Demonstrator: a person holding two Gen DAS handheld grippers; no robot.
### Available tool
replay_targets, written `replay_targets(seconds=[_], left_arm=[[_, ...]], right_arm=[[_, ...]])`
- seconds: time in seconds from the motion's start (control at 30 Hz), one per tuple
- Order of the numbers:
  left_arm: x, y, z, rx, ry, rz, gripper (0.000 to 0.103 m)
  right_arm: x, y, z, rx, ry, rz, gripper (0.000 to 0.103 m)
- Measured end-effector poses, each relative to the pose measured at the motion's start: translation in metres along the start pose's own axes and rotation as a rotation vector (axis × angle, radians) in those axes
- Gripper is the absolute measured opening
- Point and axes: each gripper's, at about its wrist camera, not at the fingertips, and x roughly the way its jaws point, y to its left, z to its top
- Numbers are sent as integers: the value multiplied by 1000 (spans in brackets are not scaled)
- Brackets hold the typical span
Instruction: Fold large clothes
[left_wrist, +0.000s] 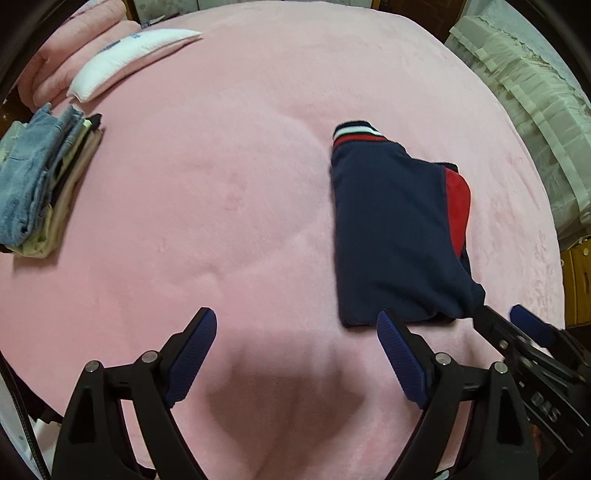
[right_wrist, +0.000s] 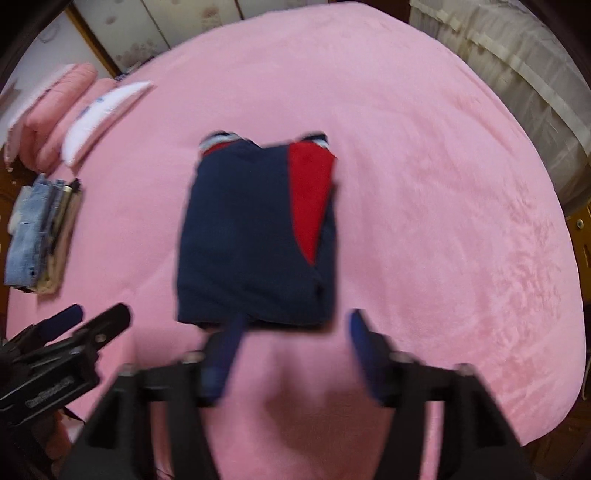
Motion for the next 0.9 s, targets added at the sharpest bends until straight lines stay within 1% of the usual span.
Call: replay_targets(seconds=[0.1, 0.3, 0.47, 0.63, 0.9], left_arm=[[-3, -1, 0, 11, -9, 8, 87], [-4, -2, 0, 15, -10, -4, 87], [-4, -6, 1, 33, -14, 6, 87], [-2, -9, 1, 31, -9, -6, 87], [5, -15, 0, 35, 0, -5, 87]], right_arm=[[-7, 17, 6, -26, -6, -2, 66], [-18, 32, 10, -63, -21, -3, 67], [-12, 32, 11, -60, -8, -11, 67], [-9, 27, 9, -48, 9, -12, 67], [-4, 22, 8, -42, 22, -9, 68]])
